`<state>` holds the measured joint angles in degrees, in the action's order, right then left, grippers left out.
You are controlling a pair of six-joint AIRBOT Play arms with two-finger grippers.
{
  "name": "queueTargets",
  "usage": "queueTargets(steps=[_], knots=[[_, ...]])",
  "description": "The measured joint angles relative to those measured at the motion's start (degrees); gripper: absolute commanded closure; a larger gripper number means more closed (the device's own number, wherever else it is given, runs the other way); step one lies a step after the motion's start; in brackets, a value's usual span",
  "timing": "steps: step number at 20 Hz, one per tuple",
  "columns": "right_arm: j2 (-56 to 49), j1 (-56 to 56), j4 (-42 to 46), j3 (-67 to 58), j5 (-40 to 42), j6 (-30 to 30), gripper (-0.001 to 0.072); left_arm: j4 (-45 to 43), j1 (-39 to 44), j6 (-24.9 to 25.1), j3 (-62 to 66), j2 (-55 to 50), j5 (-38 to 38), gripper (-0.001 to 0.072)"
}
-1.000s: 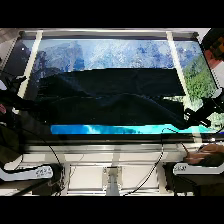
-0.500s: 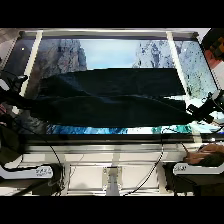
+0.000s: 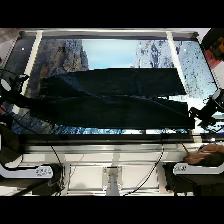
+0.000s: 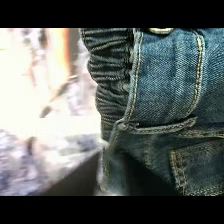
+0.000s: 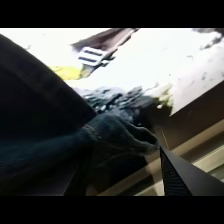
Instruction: Fold the clothes and pants, and hang the long-sleeved shirts on hangers.
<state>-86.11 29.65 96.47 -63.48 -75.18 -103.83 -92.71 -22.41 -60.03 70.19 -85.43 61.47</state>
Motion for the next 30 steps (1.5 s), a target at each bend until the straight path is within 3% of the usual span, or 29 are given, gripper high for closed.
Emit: queueTargets(steps=[1,8,9,10,14,15,18,23,25,26,29,30], knots=[[0.0,0.0,-0.96,-1.55,-0.11,0.0,0.0231,0.0,0.0,0.0,0.0,0.0,-0.28,0.0167],[-0.09,0.0,-11.26,-14.56,3.08,2.45,0.0238,-0.24,0.13,-1.07,1.31,1.07,-5.29,0.0166],[-0.33,0.0,-12.52,-15.54,4.13,2.89,0.0239,-0.66,0.17,-1.11,1.68,1.55,-5.7,0.0176],[-0.74,0.0,-13.64,-16.22,4.83,3.8,0.0247,-0.94,0.15,-1.51,2.05,2.14,-5.81,0.0239],[-4.59,0.9,-18.6,-17.57,6.38,8.09,0.0275,0.33,0.17,-7.61,3.67,5.46,-6.47,0.0256],[-5.86,1.6,-20.26,-17.7,6.36,9.27,0.0275,2.56,0.17,-8.76,3.98,6.69,-6.54,0.0289],[-9.97,4.59,-26.21,-17.94,4.76,13.86,0.0275,15.82,0.13,-9.25,4.52,10.6,-6.4,0.0289],[-14.32,8.0,-30.42,-18.05,2.05,22.12,0.0288,53.53,0.31,-1.2,4.76,14.14,-2.08,0.0289],[-15.69,8.59,-30.91,-18.05,1.51,24.5,0.0307,63.65,0.42,0.35,4.81,14.53,0.0,0.0289],[-16.39,8.79,-31.34,-18.05,1.05,25.59,0.035,66.82,0.46,0.92,4.81,14.67,0.92,0.0289],[-17.9,9.05,-32.39,-18.05,-0.31,28.09,0.0688,72.89,0.52,1.86,4.81,14.86,2.93,0.0305],[-18.23,9.11,-32.96,-18.16,-0.72,28.5,0.0689,74.07,0.52,2.01,4.81,14.93,3.17,0.0305]])
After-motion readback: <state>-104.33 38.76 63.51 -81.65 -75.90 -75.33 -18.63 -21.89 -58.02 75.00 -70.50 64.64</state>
